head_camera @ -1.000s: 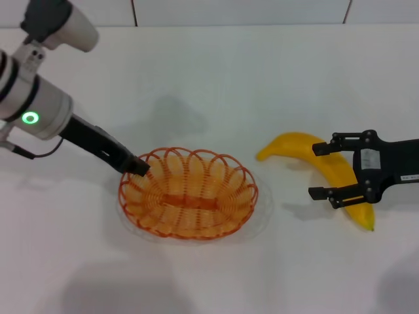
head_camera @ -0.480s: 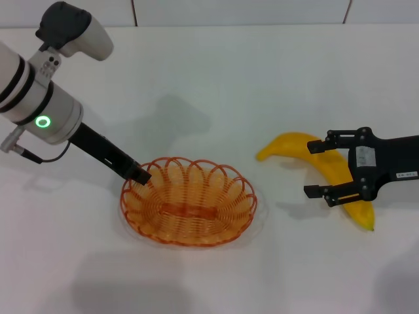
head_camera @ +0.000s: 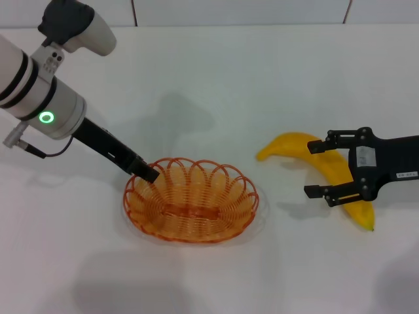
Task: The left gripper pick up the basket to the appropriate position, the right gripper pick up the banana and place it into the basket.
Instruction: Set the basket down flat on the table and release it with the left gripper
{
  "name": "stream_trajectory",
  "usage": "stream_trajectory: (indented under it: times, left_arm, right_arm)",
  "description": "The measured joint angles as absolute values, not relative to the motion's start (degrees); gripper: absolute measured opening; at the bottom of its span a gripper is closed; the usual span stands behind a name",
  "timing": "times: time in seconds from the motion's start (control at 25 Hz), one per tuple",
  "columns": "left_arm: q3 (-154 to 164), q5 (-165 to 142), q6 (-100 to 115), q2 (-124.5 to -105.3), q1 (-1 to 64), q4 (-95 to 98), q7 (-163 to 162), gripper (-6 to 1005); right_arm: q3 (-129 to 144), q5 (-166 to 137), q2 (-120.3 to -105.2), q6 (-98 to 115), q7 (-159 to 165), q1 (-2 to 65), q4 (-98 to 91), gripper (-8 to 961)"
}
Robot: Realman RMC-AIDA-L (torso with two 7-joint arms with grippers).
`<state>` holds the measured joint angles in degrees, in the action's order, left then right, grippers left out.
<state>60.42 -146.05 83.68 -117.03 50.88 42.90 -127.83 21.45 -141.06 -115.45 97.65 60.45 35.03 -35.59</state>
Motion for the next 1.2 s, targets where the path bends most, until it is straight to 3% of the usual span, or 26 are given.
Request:
stream_trajectory:
  times: [0.24, 0.52, 0.8, 1.04, 1.2]
  left_arm:
    - [60.4, -143.5, 85.8, -117.02, 46.6, 50.3, -127.5, 366]
    - [60.2, -126.1, 92.4, -116.78, 29.4, 71.2, -119.3, 637]
    - [59.9, -115.0, 96.0, -117.0, 17.7, 74.1, -102.9, 846]
    - [59.8, -109.0, 95.5, -117.12, 9.9, 66.0, -82.3, 850]
    - [55.9, -109.9, 95.2, -116.74, 8.7, 58.4, -76.8, 851]
  right_arm:
    - [21.4, -139.5, -115.03, 97.7, 60.5, 34.1, -35.6, 771]
    - [21.4, -137.2, -114.31, 99.1, 60.5, 32.7, -35.6, 768]
    - [21.4, -135.7, -113.8, 99.1, 60.5, 31.4, -35.7, 764]
    - [21.4, -135.3, -113.81, 99.1, 60.5, 31.3, -35.5, 761]
    - [21.4, -135.3, -113.81, 99.1, 60.5, 31.1, -35.5, 759]
